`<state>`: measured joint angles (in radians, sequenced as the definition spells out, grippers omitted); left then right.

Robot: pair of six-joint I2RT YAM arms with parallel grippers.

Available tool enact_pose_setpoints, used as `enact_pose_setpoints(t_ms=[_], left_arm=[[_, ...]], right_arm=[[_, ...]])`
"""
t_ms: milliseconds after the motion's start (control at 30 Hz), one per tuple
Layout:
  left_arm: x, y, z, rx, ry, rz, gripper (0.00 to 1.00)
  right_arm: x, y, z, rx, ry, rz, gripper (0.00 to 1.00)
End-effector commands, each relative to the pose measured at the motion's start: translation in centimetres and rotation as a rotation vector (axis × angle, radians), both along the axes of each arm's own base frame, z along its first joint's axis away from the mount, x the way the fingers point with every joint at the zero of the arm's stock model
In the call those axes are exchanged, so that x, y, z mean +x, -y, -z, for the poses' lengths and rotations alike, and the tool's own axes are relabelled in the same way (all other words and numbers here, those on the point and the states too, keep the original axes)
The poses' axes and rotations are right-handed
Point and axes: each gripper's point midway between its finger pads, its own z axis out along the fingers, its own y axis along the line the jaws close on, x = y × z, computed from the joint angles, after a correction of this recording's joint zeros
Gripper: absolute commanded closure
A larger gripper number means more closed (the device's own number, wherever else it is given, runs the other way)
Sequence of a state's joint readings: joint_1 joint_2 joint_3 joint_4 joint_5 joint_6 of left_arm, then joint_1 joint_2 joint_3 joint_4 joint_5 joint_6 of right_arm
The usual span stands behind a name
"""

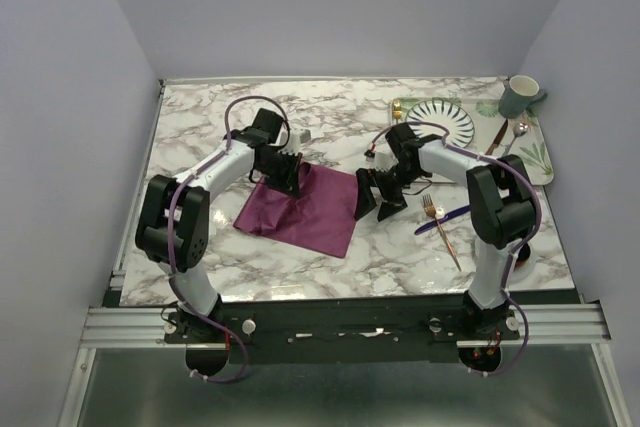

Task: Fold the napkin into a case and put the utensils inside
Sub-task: Fold the rectangle-folded napkin at the center of the board.

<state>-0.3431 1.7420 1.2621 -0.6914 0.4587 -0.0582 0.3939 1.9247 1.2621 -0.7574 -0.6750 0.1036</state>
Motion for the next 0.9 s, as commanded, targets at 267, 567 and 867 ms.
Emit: enact_pose_setpoints(t_ms=[267, 567, 867], left_arm=[[-1.1, 8.0, -0.2, -0.242, -0.154, -0.067, 0.89], [-1.1, 10.3, 1.2, -0.287, -0.206, -0.119, 0.89], [-1.7, 8.9, -3.1, -0.372, -0.083, 0.010, 0.36]], right_arm=[[-1.1, -0.4, 1.1, 0.018, -0.075, -0.010, 0.00], [-1.2, -0.5, 1.1, 0.022, -0.082, -0.005, 0.00], [0.7, -0.5, -2.0, 0.040, 0.065, -0.041, 0.00]])
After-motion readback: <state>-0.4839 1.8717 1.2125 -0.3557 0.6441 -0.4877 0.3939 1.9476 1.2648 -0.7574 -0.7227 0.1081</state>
